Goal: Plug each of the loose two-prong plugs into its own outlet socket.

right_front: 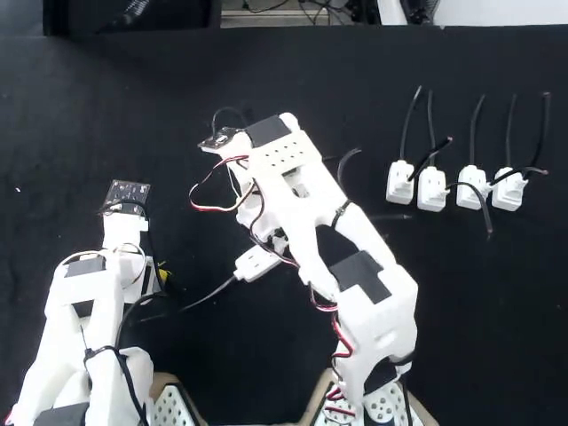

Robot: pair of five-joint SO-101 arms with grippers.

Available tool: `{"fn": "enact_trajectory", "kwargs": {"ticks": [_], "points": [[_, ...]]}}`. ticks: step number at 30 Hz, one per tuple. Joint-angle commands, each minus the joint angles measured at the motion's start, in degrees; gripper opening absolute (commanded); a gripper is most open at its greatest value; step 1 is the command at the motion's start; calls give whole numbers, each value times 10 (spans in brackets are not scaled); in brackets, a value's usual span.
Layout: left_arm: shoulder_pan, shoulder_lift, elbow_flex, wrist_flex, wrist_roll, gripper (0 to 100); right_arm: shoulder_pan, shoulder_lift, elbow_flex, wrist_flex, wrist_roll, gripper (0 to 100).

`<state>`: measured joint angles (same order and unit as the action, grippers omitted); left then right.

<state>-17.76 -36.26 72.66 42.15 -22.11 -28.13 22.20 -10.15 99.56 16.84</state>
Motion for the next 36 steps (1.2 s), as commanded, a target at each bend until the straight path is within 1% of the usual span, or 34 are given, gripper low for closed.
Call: {"fn": "enact_trajectory", "kwargs": {"ticks": [1, 6, 11, 17, 24, 27, 31, 36], "points": [[-5, 1, 7, -8, -4, 216, -4, -4, -8, 16, 11, 10], [-5, 1, 7, -8, -4, 216, -2, 18, -15, 17, 18, 10], [-5, 1, 7, -8, -4, 216, -2, 22, -35, 17, -22, 10], [-5, 1, 7, -8, -4, 216, 3, 30, -35, 17, -25, 10], [-5, -1, 11, -8, -4, 216, 35, 111, -108, 17, -22, 10], [-5, -1, 11, -8, -4, 216, 36, 141, -124, 17, -22, 10], [-4, -1, 11, -8, -4, 216, 23, 148, -125, 17, -21, 10], [-5, -1, 11, -8, -4, 216, -32, 151, -124, 17, -25, 10]]}}
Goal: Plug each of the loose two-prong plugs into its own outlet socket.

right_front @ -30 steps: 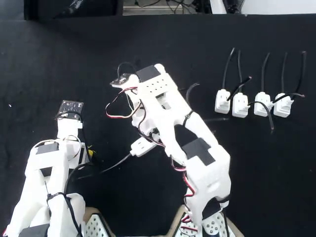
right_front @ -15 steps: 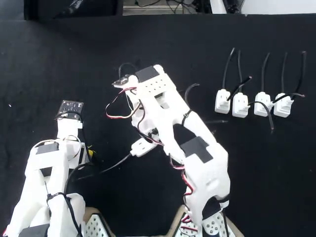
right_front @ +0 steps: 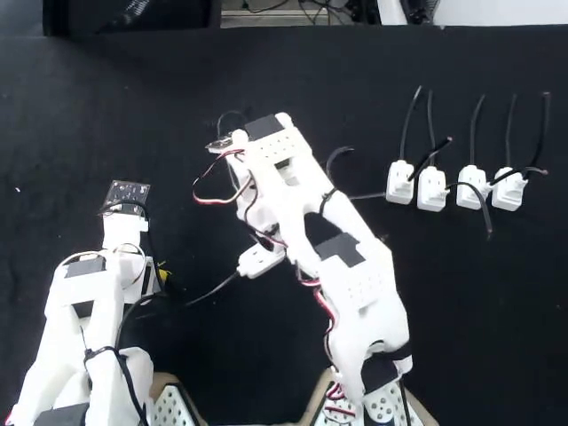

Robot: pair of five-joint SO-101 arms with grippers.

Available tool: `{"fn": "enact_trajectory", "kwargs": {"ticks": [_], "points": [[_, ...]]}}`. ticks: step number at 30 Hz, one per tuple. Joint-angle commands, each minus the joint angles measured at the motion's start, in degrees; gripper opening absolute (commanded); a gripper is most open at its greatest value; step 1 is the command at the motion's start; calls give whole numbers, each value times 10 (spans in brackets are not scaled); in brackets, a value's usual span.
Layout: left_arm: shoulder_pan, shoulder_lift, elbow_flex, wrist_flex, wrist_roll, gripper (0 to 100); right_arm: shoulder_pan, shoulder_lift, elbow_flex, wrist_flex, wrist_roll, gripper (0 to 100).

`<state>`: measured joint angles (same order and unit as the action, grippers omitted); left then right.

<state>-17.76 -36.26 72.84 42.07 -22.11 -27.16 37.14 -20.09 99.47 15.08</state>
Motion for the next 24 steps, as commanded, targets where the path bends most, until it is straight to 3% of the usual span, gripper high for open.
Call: {"fn": "enact_trajectory", "kwargs": {"ticks": [1, 10, 14, 21, 24], "points": [[-5, -1, 9, -7, -4, 216, -50, 1, -25, 18, -8, 10], [-6, -1, 9, -7, -4, 216, -37, -55, -25, 14, -37, 22], [-7, -2, 9, -7, -4, 216, -37, -131, -12, 14, -26, 130], [-43, -2, -4, -6, 39, 216, -62, -262, 69, -9, 112, 176], [-81, -2, -20, -6, 65, 216, -62, -300, 116, -36, 205, 178]]}}
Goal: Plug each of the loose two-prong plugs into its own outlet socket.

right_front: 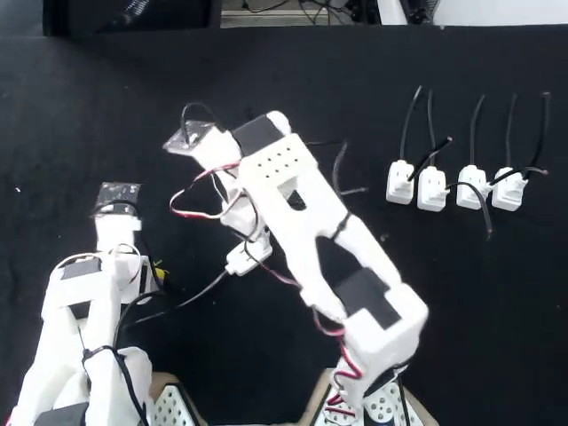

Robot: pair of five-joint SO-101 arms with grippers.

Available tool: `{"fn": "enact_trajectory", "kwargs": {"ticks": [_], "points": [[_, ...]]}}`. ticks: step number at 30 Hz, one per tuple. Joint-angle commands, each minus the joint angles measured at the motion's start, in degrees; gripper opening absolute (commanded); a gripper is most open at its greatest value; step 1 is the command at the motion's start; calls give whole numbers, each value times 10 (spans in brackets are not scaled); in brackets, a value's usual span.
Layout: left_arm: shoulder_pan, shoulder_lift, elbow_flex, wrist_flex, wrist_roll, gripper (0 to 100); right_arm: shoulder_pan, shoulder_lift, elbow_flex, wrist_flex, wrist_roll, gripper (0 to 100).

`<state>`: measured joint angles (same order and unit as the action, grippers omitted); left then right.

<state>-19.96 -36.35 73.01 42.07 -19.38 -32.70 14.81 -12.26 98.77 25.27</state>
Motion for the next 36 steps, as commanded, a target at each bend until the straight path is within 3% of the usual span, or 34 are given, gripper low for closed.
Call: {"fn": "enact_trajectory", "kwargs": {"ticks": [1, 8, 19, 27, 29, 31, 34, 36], "points": [[-74, -1, -27, -6, 53, 216, -11, -85, 54, -39, 137, 178], [-152, -1, -57, -6, 135, 216, -58, -94, 193, -155, 257, 314], [-190, -1, -67, -10, 173, 216, -69, -94, 345, -315, 385, 276], [-187, -1, -67, -8, 173, 216, -47, -94, 395, -381, 382, 265], [-187, -1, -67, -8, 173, 216, -21, -94, 395, -395, 375, 176], [-187, -1, -67, -8, 173, 216, 11, -94, 395, -423, 349, 18], [-187, -1, -67, -8, 172, 216, 83, -102, 388, -439, 302, 50], [-187, -1, -67, -8, 172, 216, 131, -122, 371, -439, 265, 9]]}}
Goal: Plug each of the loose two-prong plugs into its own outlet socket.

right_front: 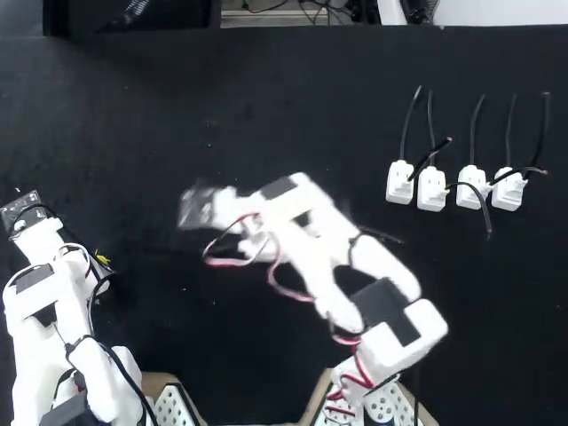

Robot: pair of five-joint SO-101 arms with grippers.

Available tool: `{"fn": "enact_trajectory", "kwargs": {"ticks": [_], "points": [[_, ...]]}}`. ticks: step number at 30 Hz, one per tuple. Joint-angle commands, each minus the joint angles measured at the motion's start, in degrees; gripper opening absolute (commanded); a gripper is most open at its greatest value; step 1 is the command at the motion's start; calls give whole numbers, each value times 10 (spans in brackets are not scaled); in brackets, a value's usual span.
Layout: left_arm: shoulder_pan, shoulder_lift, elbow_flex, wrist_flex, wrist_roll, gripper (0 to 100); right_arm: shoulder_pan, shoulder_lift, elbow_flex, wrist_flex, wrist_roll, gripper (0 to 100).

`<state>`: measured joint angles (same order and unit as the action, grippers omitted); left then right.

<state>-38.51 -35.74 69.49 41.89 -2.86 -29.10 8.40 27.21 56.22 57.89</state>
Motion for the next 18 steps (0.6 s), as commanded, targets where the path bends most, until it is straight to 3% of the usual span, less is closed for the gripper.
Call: {"fn": "enact_trajectory", "kwargs": {"ticks": [1, 6, 9, 13, 18], "points": [[-1, -7, -32, -6, 6, 216, 124, -69, -33, -13, -88, 11], [0, -7, -31, -7, 6, 216, 250, -116, -97, 48, -346, 11], [0, -7, -31, -7, 6, 216, 304, -105, -156, 144, -448, 11], [0, -7, -31, -7, 6, 216, 341, -51, -234, 214, -504, 11], [0, -7, -30, -7, 6, 216, 348, 50, -322, 231, -513, 11]]}}
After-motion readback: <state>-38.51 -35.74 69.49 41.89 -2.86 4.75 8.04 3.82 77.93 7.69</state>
